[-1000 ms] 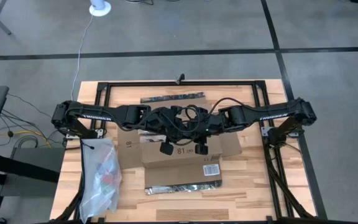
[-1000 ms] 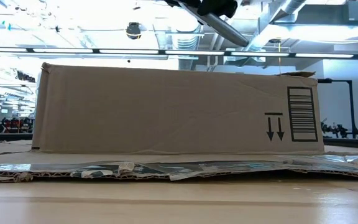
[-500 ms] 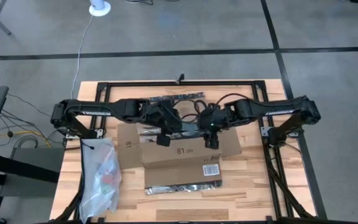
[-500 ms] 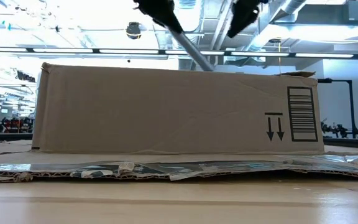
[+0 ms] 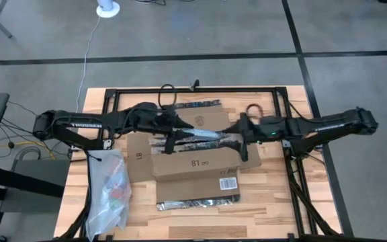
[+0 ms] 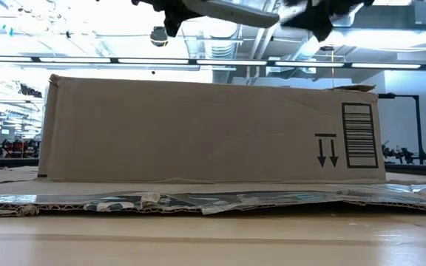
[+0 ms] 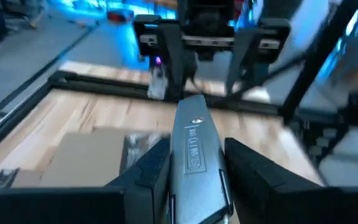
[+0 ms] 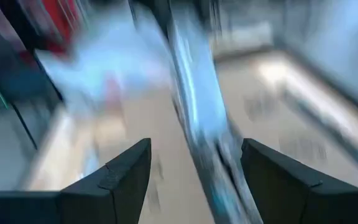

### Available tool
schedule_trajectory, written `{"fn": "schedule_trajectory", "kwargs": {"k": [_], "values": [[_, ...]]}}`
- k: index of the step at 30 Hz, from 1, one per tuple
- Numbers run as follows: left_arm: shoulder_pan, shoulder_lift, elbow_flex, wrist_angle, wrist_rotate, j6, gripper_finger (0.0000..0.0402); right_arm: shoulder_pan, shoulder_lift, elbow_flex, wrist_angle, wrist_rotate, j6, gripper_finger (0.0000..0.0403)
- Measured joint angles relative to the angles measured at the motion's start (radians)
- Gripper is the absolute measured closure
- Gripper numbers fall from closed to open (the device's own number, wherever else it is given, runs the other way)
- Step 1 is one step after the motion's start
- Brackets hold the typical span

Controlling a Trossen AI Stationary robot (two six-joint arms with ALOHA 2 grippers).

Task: Unpack boxes
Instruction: Break down the box until it is fully flat

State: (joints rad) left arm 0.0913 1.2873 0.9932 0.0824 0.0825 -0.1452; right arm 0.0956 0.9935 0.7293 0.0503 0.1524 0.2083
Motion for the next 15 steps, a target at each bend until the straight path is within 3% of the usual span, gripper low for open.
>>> {"fn": "schedule_trajectory", "kwargs": {"k": [6, 15], "values": [[-0.02, 0.022, -0.01, 0.162, -0.055, -0.039, 0.0293, -0.014, -0.012, -0.067, 0.207, -0.017, -0.033, 0.0175], [-0.019, 0.023, -0.011, 0.193, -0.116, -0.017, 0.0293, -0.039, 0.067, -0.067, 0.4, -0.083, -0.083, 0.0175]]}}
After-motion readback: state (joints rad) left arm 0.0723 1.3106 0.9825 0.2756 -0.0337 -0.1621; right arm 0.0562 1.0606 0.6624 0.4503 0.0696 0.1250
